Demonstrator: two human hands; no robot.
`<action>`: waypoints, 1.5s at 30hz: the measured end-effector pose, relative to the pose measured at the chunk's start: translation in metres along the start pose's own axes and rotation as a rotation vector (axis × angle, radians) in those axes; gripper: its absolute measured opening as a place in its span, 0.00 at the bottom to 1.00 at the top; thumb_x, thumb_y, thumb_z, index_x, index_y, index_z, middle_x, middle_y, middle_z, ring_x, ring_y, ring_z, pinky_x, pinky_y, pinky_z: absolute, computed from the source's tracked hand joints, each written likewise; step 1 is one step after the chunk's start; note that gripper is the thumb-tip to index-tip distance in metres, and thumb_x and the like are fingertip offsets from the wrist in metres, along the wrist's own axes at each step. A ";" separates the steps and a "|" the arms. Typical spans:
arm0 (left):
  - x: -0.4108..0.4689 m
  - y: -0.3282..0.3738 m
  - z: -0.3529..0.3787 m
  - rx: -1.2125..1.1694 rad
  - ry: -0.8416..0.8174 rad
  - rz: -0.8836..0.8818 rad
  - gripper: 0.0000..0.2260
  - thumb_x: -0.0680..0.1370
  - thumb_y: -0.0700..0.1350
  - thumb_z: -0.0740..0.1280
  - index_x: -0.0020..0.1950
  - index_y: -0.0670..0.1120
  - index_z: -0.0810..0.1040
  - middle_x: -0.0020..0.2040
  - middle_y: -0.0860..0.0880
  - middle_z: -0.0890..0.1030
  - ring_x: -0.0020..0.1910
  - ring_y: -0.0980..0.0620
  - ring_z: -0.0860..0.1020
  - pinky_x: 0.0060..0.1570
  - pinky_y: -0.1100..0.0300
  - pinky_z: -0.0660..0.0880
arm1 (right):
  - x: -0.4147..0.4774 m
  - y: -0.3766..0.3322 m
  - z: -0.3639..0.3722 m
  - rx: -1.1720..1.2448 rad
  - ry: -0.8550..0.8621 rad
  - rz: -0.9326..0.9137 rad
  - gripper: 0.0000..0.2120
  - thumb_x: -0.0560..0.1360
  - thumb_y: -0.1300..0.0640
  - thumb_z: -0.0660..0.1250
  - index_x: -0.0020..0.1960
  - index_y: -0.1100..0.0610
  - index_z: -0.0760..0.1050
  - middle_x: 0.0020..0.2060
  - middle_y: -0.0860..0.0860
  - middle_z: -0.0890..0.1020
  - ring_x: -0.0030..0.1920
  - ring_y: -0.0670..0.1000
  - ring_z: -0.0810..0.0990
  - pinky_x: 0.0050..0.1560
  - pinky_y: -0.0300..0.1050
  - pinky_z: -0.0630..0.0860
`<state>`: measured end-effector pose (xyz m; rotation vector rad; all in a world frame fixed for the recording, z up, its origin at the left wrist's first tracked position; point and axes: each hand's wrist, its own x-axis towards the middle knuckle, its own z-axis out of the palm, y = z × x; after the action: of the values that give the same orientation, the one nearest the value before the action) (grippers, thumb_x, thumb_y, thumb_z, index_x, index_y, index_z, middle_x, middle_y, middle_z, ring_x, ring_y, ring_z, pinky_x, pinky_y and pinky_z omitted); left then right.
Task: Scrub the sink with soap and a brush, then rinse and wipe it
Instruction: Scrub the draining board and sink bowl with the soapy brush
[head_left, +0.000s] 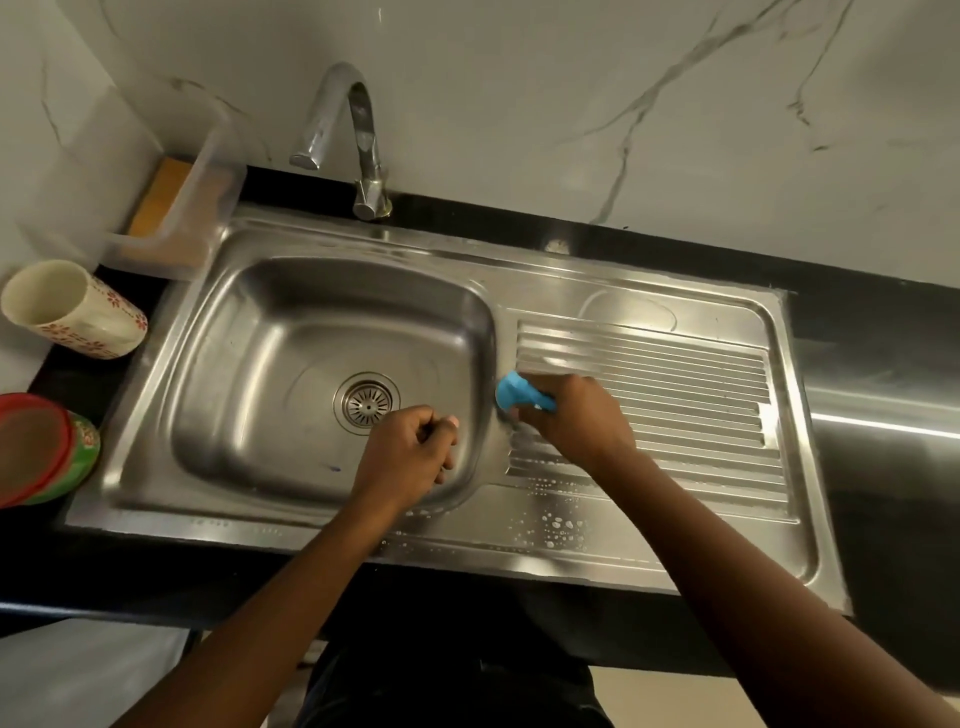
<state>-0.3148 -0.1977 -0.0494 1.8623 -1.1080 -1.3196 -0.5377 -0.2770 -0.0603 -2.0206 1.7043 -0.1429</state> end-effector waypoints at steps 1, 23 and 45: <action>0.001 -0.001 0.000 0.001 -0.003 0.001 0.13 0.84 0.47 0.68 0.41 0.43 0.81 0.32 0.45 0.84 0.26 0.51 0.80 0.26 0.61 0.74 | -0.005 0.006 -0.002 -0.036 -0.006 -0.030 0.22 0.76 0.40 0.73 0.68 0.41 0.78 0.52 0.48 0.87 0.47 0.52 0.85 0.48 0.52 0.82; 0.007 0.002 0.016 0.033 -0.047 0.024 0.14 0.84 0.47 0.68 0.41 0.43 0.82 0.32 0.46 0.84 0.27 0.51 0.80 0.27 0.60 0.75 | -0.016 0.058 -0.028 -0.033 0.107 0.114 0.23 0.76 0.37 0.72 0.70 0.39 0.77 0.48 0.47 0.87 0.45 0.51 0.84 0.42 0.42 0.72; 0.004 0.016 0.049 0.045 -0.124 0.054 0.13 0.84 0.47 0.68 0.41 0.45 0.82 0.33 0.47 0.85 0.28 0.51 0.82 0.30 0.59 0.76 | -0.019 0.108 -0.056 -0.011 0.181 0.259 0.22 0.77 0.39 0.72 0.68 0.45 0.80 0.48 0.49 0.86 0.44 0.53 0.83 0.43 0.47 0.77</action>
<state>-0.3648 -0.2093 -0.0544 1.7897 -1.2515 -1.4062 -0.6608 -0.2866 -0.0531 -1.8201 2.0659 -0.2341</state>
